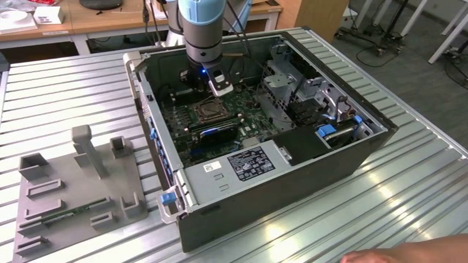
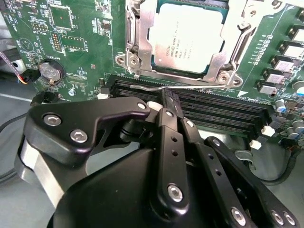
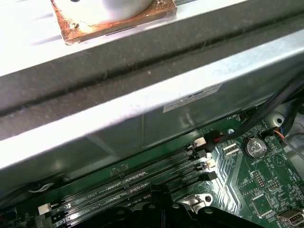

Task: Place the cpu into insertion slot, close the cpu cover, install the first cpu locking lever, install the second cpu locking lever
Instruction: 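Install the first cpu locking lever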

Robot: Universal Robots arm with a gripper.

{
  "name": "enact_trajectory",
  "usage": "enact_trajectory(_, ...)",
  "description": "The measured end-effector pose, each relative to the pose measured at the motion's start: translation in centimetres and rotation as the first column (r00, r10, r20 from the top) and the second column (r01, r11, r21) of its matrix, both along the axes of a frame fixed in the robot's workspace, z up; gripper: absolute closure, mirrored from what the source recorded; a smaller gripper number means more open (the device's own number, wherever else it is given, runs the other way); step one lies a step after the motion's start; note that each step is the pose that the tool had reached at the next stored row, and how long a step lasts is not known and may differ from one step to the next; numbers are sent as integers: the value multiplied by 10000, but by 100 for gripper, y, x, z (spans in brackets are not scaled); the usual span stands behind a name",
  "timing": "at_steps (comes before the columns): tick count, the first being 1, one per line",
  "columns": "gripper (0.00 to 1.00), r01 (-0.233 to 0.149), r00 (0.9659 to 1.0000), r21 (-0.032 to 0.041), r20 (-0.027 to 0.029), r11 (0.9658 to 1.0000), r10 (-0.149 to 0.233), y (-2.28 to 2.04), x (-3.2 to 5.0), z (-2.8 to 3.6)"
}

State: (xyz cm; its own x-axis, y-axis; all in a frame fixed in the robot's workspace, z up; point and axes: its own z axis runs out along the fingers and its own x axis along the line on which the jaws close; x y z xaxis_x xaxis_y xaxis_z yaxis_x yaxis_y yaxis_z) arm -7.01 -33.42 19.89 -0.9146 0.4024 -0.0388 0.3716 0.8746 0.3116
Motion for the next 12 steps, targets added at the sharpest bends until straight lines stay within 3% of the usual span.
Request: enact_trajectory(12,89,1,10000,-6,9,10000,-1,-25,4,-7)
